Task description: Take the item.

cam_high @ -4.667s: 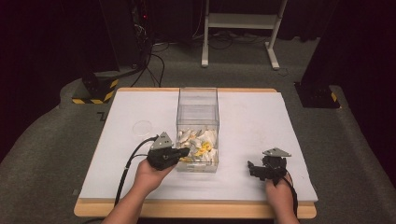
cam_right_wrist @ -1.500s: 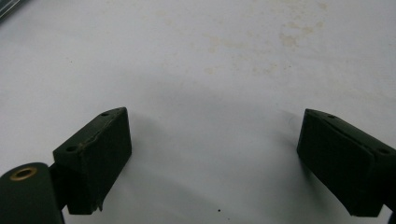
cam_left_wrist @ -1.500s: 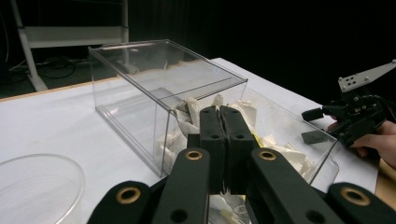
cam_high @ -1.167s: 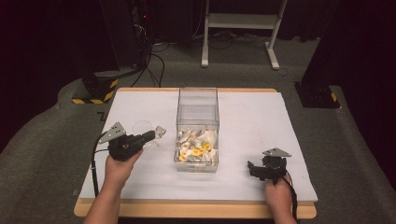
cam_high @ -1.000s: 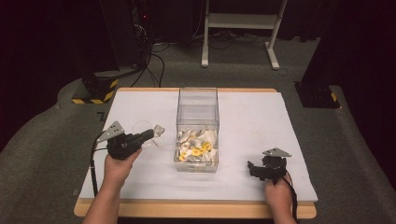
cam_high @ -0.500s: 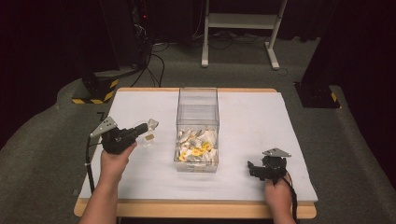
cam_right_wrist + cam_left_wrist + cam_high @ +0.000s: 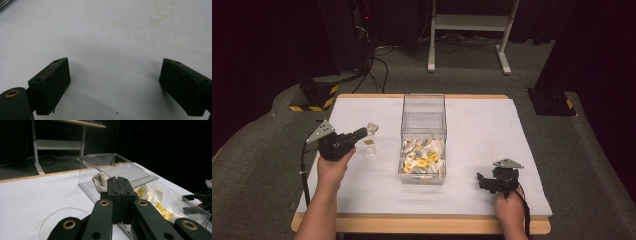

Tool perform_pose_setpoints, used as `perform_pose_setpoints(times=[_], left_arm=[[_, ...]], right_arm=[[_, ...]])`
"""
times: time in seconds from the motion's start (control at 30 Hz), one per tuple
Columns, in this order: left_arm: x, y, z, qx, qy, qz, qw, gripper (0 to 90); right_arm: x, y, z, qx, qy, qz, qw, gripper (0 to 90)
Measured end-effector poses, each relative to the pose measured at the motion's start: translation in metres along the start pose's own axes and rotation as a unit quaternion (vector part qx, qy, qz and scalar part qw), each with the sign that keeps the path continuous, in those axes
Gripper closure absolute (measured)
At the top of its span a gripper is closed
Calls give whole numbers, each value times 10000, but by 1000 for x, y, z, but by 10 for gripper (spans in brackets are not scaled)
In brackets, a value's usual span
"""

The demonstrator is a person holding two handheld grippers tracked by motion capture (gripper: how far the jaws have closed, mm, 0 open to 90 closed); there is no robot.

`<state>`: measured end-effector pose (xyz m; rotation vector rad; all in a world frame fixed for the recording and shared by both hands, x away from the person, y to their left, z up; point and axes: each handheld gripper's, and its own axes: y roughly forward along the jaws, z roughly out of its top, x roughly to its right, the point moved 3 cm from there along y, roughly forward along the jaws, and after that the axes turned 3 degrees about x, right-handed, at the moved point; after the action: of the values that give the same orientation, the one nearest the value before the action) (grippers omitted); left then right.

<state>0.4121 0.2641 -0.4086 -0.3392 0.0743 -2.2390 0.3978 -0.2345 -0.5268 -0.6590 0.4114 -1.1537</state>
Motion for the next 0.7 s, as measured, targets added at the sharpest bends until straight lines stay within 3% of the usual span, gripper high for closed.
perform_pose_setpoints(times=[0.7], left_arm=[[-25, 11, -6, -51, 78, 464, 9989, 894]], right_arm=[[-1, 0, 0, 1, -6, -12, 10000, 97]])
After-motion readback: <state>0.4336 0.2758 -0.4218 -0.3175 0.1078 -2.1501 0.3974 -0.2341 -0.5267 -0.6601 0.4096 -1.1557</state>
